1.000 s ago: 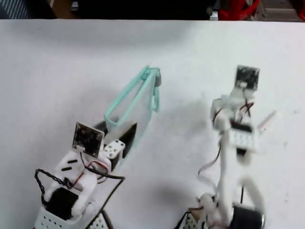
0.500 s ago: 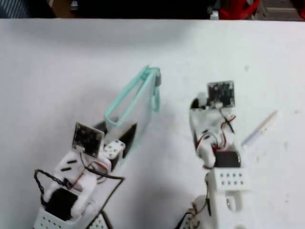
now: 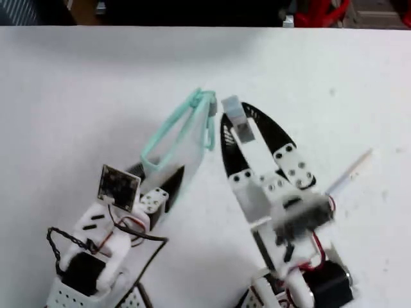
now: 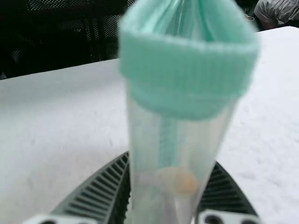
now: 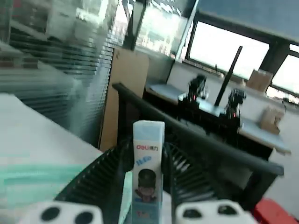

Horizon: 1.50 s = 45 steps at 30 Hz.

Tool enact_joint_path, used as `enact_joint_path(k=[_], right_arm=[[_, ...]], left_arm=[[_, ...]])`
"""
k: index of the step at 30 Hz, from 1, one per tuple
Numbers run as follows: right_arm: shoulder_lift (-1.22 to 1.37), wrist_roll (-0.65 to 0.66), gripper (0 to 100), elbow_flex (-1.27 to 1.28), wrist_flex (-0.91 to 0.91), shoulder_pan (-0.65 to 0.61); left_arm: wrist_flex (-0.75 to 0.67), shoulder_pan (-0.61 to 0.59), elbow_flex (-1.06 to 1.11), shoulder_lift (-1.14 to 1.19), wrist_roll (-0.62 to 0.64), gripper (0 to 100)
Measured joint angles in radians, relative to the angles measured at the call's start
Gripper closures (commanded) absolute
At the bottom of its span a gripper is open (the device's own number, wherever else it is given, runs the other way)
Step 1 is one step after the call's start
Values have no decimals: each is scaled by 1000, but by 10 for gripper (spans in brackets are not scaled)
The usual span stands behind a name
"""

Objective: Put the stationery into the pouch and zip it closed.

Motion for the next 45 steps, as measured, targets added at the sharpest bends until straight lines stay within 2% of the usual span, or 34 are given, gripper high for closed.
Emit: enact_joint_path(k=[4, 10, 16, 32, 45], right_arm=[[63, 6, 982, -109, -72, -101], [347, 8, 982, -298, -83, -184], [539, 8, 982, -331, -84, -293], [560, 8, 982, -124, -147, -253], [555, 8, 982, -101, -126, -252]], left_arm=[[0, 0, 0, 0, 0, 808], [0, 0, 0, 0, 0, 808], [0, 0, 0, 0, 0, 808], [0, 0, 0, 2, 0, 808], [0, 0, 0, 3, 0, 808]])
